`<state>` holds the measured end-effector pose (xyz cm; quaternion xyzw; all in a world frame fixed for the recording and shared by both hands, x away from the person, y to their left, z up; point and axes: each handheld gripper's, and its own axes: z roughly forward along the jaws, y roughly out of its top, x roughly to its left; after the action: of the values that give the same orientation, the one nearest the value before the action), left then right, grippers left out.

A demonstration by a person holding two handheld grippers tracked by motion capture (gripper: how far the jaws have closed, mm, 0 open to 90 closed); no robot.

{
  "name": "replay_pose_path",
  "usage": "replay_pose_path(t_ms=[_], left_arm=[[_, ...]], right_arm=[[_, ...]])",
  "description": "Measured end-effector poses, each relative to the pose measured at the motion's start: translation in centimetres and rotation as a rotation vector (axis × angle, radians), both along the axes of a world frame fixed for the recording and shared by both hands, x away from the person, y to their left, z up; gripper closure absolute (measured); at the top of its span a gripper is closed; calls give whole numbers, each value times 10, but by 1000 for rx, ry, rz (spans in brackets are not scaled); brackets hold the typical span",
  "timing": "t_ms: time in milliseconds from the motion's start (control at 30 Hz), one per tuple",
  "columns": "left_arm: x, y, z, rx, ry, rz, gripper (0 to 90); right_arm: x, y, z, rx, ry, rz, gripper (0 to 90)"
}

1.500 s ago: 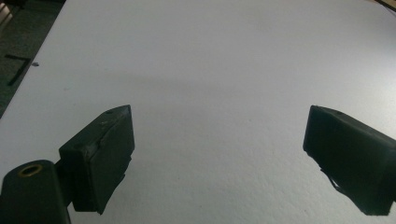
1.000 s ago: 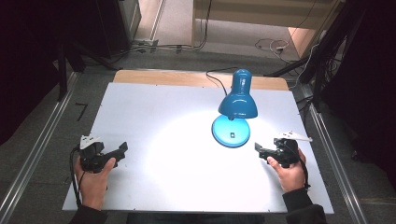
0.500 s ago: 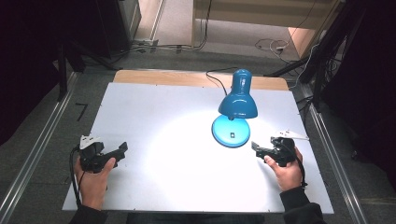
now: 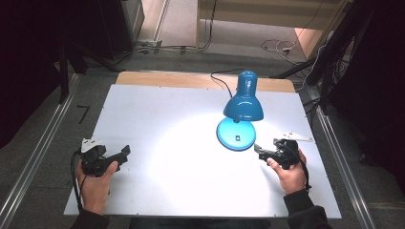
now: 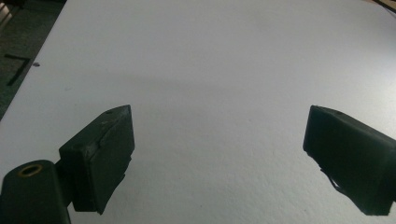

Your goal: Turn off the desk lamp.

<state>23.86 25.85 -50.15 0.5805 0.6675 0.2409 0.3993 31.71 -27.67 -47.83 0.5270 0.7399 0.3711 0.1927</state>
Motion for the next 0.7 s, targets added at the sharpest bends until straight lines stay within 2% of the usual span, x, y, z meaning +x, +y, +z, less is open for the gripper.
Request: replay_pose_path(t_ms=[700], left_arm=[[0,0,0,-2,2,-8,97]], right_arm=[[4,14,1,9,-1,23,135]])
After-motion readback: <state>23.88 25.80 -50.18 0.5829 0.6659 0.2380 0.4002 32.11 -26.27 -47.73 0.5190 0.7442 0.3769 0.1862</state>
